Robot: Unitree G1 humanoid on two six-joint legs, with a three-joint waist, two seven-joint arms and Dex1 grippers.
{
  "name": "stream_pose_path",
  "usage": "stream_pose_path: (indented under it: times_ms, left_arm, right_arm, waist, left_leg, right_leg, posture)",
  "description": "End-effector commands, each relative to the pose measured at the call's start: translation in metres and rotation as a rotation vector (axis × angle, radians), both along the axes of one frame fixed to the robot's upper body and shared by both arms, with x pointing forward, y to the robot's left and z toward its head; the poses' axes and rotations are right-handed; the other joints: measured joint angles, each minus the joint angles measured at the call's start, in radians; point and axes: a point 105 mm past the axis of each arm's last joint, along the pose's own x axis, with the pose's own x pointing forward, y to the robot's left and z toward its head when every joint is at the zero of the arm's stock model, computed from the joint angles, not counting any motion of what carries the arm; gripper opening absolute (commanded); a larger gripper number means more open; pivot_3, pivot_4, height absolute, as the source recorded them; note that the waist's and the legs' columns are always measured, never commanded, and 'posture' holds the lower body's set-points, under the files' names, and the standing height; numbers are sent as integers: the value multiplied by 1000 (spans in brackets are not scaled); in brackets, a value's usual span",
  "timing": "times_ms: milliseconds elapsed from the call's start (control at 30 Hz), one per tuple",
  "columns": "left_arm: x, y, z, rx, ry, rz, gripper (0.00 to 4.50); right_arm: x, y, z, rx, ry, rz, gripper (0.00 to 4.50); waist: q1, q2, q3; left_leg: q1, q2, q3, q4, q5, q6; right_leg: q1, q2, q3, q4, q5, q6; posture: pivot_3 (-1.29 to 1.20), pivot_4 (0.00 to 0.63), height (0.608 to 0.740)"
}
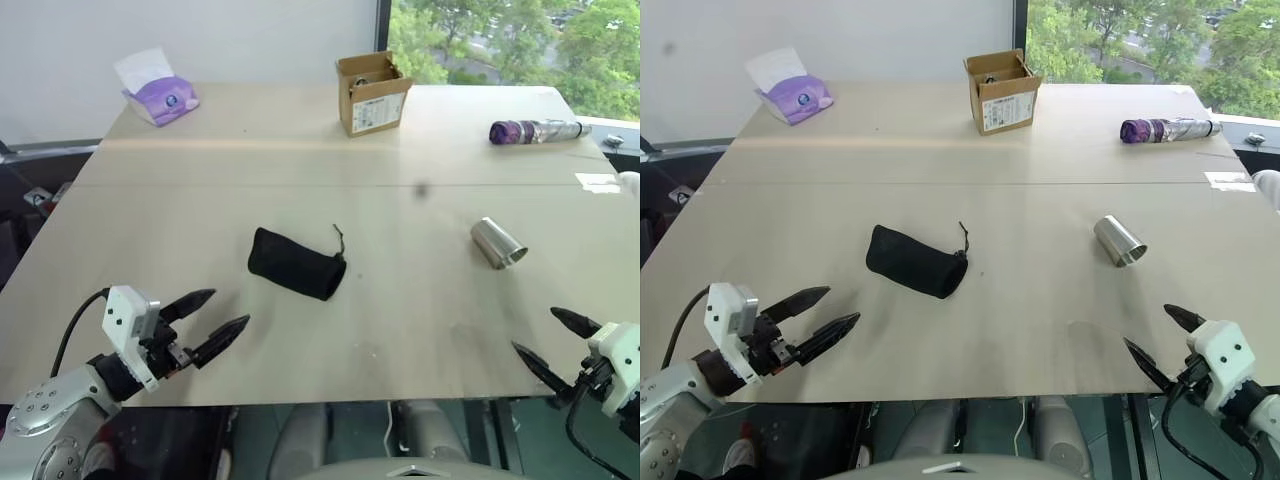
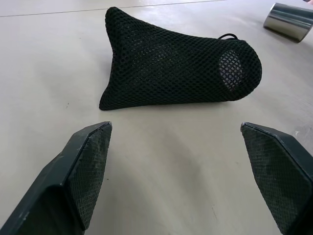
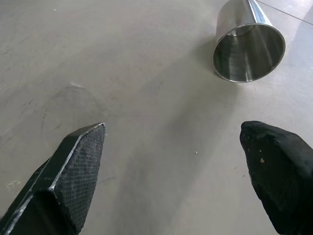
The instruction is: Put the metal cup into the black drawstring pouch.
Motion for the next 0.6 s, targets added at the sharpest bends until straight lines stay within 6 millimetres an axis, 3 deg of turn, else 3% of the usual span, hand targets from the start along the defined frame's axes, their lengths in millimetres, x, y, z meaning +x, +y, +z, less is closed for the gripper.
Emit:
stream_pose_path:
  times_ms: [33,367,467,600]
  left_arm:
    - [5,-12,13,-3,-47,-33,4355]
    - [17,-50,24,37,-93,-134,4355]
    - [23,-63,22,282,-145,-121,4355]
    - [28,-77,31,380,-169,-104,4355]
  right_arm:
    - [0,4,10,-3,-51,29,4500]
    - [-3,40,26,27,-110,182,4500]
    - [-1,47,29,30,-122,194,4500]
    - [2,51,30,31,-130,194,4500]
  waist:
    - [0,0,0]
    - [0,1,0]
    - [3,0,0]
    - [3,0,0]
  left_leg:
    - [0,0,0,0,0,0]
    - [0,-1,-1,0,0,0]
    - [0,-2,-2,0,0,0]
    - [0,-2,-1,1,0,0]
  right_leg:
    - [0,0,0,0,0,0]
    - [0,1,-1,0,2,-3]
    - [0,1,-1,0,2,-3]
    - [1,1,0,0,1,-1]
  posture:
    - [0,150,740]
    - [0,150,740]
    - [0,150,740]
    - [0,150,740]
